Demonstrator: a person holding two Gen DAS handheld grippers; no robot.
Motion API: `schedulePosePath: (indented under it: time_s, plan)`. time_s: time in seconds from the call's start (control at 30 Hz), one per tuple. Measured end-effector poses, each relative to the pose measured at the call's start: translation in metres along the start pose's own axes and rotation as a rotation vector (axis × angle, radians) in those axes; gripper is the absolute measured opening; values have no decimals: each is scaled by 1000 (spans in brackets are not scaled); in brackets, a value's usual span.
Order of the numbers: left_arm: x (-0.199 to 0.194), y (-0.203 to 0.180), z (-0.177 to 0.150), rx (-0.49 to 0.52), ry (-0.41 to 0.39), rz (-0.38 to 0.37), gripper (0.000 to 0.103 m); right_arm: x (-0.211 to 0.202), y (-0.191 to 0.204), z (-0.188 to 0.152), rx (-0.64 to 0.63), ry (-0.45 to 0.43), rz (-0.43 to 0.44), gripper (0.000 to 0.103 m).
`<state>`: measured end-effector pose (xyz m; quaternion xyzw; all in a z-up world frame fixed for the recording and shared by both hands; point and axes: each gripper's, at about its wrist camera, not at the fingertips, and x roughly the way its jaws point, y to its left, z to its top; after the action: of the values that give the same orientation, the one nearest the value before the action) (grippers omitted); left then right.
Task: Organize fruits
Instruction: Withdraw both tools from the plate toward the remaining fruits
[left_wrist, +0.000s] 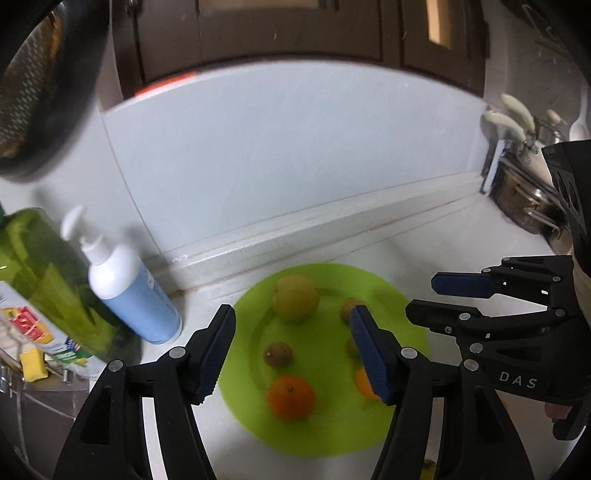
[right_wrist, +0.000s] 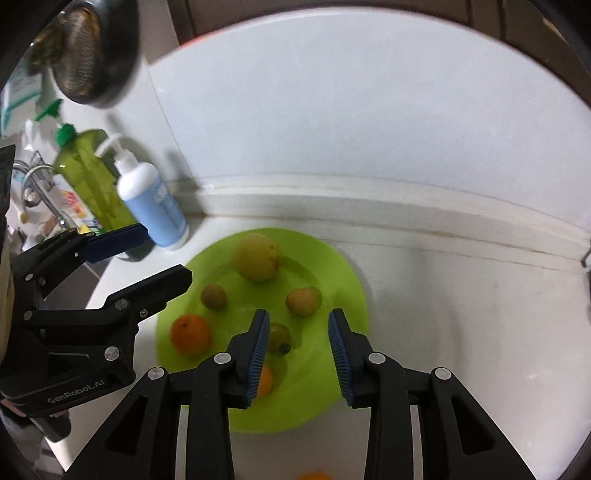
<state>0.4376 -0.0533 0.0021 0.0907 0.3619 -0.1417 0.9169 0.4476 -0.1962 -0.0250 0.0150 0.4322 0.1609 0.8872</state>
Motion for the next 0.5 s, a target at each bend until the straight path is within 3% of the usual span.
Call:
schedulePosePath:
  time_s: [0.5]
  plan:
    - [-86, -25, -35, -48, -93, -7, 75, -87, 12, -48, 22, -138, -20, 53]
